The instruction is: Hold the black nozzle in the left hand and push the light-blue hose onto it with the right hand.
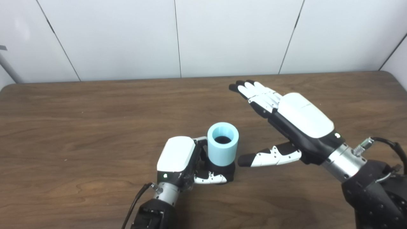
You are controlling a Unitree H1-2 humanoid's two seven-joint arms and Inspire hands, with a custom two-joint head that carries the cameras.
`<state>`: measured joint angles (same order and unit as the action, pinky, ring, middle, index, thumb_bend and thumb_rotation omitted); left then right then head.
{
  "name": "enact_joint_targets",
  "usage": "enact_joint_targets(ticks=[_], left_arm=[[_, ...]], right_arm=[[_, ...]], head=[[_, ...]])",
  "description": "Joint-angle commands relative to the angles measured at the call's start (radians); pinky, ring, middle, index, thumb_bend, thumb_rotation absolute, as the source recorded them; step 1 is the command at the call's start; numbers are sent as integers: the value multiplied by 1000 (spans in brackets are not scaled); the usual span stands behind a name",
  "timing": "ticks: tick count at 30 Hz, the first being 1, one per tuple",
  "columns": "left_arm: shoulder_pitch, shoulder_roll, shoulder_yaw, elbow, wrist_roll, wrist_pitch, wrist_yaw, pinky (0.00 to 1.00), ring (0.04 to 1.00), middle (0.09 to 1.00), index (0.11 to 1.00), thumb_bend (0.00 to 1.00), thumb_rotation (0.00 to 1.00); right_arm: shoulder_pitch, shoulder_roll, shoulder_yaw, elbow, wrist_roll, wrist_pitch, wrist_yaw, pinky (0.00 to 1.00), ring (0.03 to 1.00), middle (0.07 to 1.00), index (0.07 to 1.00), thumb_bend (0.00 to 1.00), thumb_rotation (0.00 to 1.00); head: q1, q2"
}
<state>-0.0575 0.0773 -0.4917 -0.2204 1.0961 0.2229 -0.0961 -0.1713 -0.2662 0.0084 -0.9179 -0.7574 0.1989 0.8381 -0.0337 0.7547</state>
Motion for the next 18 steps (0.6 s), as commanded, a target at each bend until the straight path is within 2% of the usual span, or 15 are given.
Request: enact_joint_targets(ticks=[1, 2, 3, 4, 5, 6, 9, 11, 13, 18], left_arm=[[8, 17, 11, 13, 16, 21, -38, 382, 431, 443, 526, 503, 0], [9, 17, 13, 8, 14, 25, -45, 412, 436, 458, 523, 504, 0], [8, 21, 14, 4, 16, 22, -47, 462, 522, 476, 514, 516, 0], [7, 26, 15, 2, 18, 17, -45, 492, 564, 483, 511, 519, 0], [4, 32, 16, 1, 19, 8, -38, 517, 594, 565, 504, 521, 31], [0, 37, 18, 3, 20, -2, -29, 564, 641, 644, 630, 691, 79], [-18, 53, 16, -1, 42, -11, -35, 678, 740, 755, 759, 872, 178], [-29, 60, 14, -10, 65, -19, -42, 732, 777, 790, 796, 954, 212], [-39, 65, 16, -20, 77, -27, -52, 787, 806, 815, 818, 992, 223], [-60, 74, 25, -61, 86, -39, -94, 895, 877, 873, 852, 1000, 245]], right_arm=[[-16, 7, -10, -32, 0, -3, -3, 919, 1000, 988, 973, 648, 943], [-14, 9, -10, -32, -3, -3, 2, 915, 1000, 986, 972, 649, 943], [-14, 9, -10, -32, -6, -2, 6, 908, 1000, 984, 974, 647, 944], [-13, 10, -11, -32, -9, -2, 11, 905, 1000, 983, 974, 646, 944], [-12, 10, -11, -32, -11, -1, 16, 903, 1000, 983, 975, 646, 944], [-11, 11, -12, -32, -14, 0, 21, 902, 1000, 983, 979, 647, 947], [-10, 11, -10, -32, -30, -5, 31, 896, 1000, 982, 986, 642, 957], [-8, 12, -6, -32, -44, -10, 34, 906, 1000, 981, 987, 638, 958], [-5, 14, -3, -32, -54, -12, 35, 915, 999, 977, 985, 638, 959], [0, 19, 3, -32, -68, -9, 38, 936, 1000, 974, 985, 647, 958]], head=[[-3, 2], [-2, 2], [-2, 2], [0, 2], [1, 2], [1, 2], [2, 3], [1, 3], [1, 2], [1, 1]])
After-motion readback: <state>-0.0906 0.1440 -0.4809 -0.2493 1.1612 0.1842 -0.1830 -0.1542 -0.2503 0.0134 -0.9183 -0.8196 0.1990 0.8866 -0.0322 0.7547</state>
